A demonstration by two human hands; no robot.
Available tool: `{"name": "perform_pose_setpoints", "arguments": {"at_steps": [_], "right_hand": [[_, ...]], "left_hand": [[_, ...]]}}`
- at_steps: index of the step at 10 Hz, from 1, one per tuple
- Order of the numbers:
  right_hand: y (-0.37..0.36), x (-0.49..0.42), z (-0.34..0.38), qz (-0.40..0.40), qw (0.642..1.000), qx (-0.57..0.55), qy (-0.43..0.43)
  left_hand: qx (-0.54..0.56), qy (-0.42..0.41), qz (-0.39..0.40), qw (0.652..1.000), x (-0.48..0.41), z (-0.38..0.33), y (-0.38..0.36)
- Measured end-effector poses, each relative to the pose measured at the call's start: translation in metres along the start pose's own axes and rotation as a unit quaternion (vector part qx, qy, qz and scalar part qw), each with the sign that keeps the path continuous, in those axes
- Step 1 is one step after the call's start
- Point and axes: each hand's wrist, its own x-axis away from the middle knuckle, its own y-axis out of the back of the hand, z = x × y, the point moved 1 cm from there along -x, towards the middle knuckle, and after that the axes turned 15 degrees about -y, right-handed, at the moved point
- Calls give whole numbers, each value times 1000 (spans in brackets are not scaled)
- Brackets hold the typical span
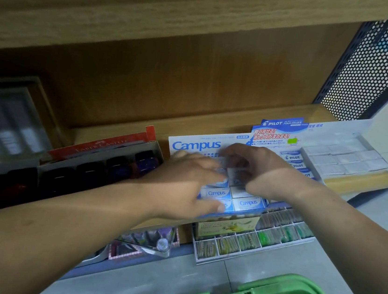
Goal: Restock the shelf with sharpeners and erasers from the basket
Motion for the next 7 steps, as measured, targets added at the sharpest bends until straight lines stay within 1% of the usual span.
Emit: {"name": "perform_pose_setpoints", "arguments": {"at_steps": [1,3,4,5,6,7], "right_hand": [[0,-1,-5,-9,1000,-11,7],[4,5,2,32,999,12,16],[5,10,-2,39,999,-26,20],[1,20,-5,34,995,-98,4],[5,37,-6,-9,990,-141,12],[22,65,-14,-59,982,-178,29]], "left_hand": [[-17,1,27,1000,-2,-3,-8],[-23,22,24,999,-6,-3,-2],[-44,25,21,999,-6,-4,-2],[-30,23,27,999,-6,-8,-5],[-17,15,23,999,-1,-15,1],[17,43,-39,998,11,-19,26]]}}
